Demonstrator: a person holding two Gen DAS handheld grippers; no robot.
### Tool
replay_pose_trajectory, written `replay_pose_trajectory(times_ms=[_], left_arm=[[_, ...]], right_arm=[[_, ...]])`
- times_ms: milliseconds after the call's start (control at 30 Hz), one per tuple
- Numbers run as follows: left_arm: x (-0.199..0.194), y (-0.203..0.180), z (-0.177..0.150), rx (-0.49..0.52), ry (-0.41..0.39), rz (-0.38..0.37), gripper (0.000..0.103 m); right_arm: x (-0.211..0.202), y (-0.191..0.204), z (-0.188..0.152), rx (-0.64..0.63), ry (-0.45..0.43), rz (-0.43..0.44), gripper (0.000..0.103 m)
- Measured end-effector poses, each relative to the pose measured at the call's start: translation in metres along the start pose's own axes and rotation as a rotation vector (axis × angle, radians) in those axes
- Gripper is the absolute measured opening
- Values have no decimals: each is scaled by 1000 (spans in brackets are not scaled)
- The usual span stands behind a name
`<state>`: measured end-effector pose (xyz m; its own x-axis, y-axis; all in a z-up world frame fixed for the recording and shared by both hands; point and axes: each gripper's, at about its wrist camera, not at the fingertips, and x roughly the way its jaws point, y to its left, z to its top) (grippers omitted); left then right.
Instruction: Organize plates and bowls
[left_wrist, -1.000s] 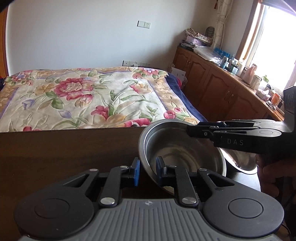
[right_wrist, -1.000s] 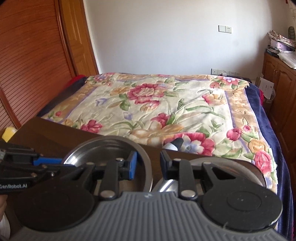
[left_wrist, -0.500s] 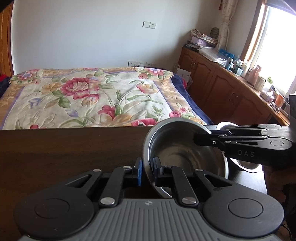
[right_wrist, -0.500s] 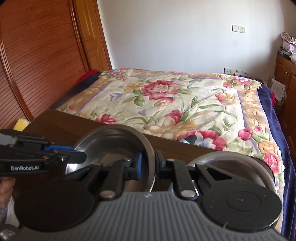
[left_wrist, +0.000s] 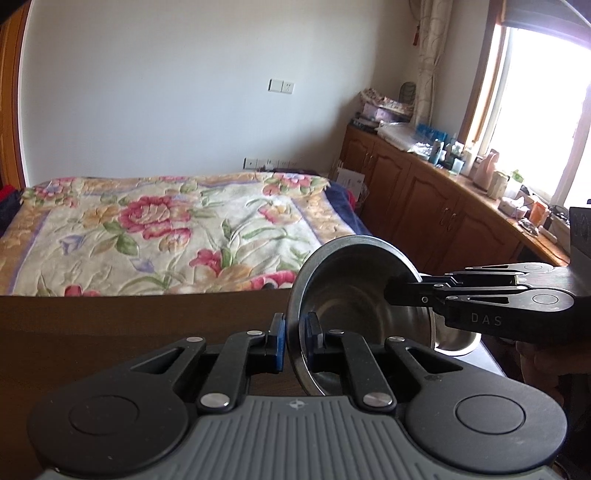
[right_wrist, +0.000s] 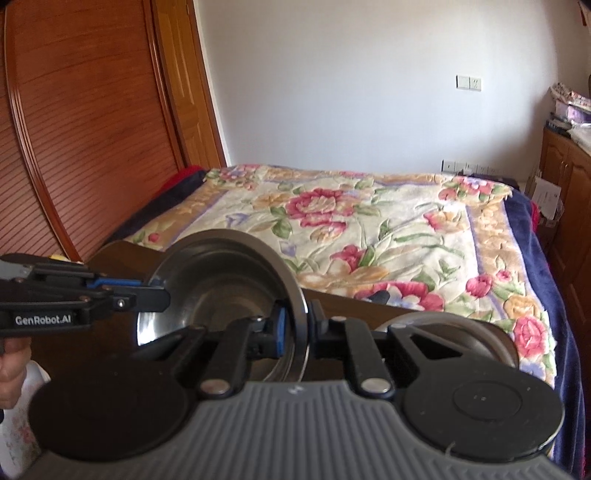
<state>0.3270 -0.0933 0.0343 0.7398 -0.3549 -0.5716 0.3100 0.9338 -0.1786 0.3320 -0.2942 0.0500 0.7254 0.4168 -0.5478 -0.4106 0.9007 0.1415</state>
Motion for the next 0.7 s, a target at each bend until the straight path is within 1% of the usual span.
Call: replay_pose_trajectory(times_ms=[300, 433, 700], left_arm=[[-28, -14, -2, 37, -50, -21, 9], [-39, -17, -4, 46, -60, -35, 9], [-66, -20, -18, 52, -88, -83, 8]], right_arm=[[-27, 4, -3, -6, -40, -16, 14], [-39, 8, -6, -8, -55, -24, 14], [-61, 20, -18, -13, -63, -32, 14]])
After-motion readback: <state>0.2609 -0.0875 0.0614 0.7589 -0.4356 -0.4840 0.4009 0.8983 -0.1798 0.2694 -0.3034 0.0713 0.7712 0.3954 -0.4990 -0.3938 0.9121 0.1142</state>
